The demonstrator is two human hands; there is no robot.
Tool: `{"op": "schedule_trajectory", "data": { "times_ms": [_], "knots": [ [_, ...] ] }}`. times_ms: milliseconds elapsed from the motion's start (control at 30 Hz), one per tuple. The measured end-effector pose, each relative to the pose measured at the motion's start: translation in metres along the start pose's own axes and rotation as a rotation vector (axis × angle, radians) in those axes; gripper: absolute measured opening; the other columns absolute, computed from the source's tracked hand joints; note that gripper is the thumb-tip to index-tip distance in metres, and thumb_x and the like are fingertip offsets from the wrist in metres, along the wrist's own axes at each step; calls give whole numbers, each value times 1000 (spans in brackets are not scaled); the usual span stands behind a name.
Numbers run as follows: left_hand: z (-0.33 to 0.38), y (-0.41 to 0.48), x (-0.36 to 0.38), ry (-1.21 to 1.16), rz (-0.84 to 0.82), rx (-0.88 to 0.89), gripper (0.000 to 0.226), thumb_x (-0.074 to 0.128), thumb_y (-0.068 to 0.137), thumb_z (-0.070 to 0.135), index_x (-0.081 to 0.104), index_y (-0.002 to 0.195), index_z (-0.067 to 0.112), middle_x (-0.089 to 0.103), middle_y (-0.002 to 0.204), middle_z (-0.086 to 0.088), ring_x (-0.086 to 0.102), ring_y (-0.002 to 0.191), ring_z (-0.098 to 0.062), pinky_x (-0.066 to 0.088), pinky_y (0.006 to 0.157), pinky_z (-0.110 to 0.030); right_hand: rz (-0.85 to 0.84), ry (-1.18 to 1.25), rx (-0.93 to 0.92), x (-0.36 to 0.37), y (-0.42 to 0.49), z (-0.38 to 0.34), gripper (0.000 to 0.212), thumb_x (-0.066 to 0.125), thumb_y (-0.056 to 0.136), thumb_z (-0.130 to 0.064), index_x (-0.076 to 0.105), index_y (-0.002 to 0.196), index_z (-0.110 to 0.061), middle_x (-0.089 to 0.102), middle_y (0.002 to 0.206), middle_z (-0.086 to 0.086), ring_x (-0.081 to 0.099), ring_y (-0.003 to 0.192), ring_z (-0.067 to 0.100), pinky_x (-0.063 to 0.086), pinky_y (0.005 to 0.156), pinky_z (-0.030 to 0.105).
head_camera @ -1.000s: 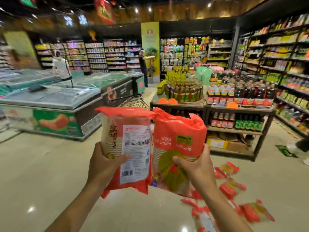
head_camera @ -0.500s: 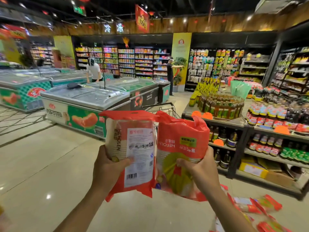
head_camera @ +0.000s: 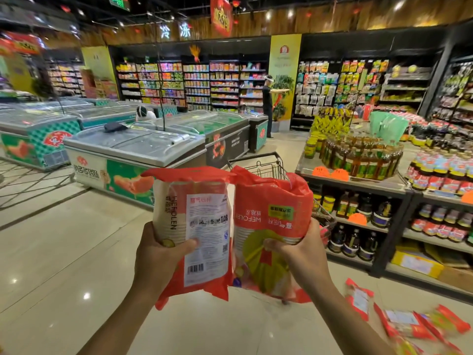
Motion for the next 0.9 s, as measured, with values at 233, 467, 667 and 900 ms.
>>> {"op": "schedule_trajectory", "data": {
  "times_ms": [233,467,667,900],
  "knots": [
    [-16,110,28,57,27,0,65,93,67,22,55,120,20,69,114,-1,70,100,-27,62,80,-51,-36,44,-9,66,114,21,73,96,59,-33,42,106,-48,66,106,-14,67,95,8,62,84,46],
    [-23,204,59,62,55,-2,56,91,70,15,59,116,19,72,107,2,71,96,-23,63,75,-42,-77,58,-24,111,217,28,76,91,54,-44,40,109,-50,64,109,-15,66,99,10,62,84,46],
    [-37,274,82,47,47,-16,59,91,69,14,58,118,17,71,110,0,71,97,-23,64,77,-44,-75,46,14,143,281,42,83,89,49,-54,41,115,-42,65,109,-14,68,99,11,62,83,46],
    [-73,387,120,14,-4,-22,64,93,67,17,56,119,20,70,112,2,70,100,-22,63,80,-48,-36,9,32,191,369,60,83,92,54,-44,42,120,-37,64,110,-11,67,99,12,61,85,46]
  ]
}}
Point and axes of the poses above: each hand's wrist, its own y-axis towards the middle knuckle, its own x-axis out of the palm, z = x × y, the point moved 5 cm from there along y, towards the middle knuckle
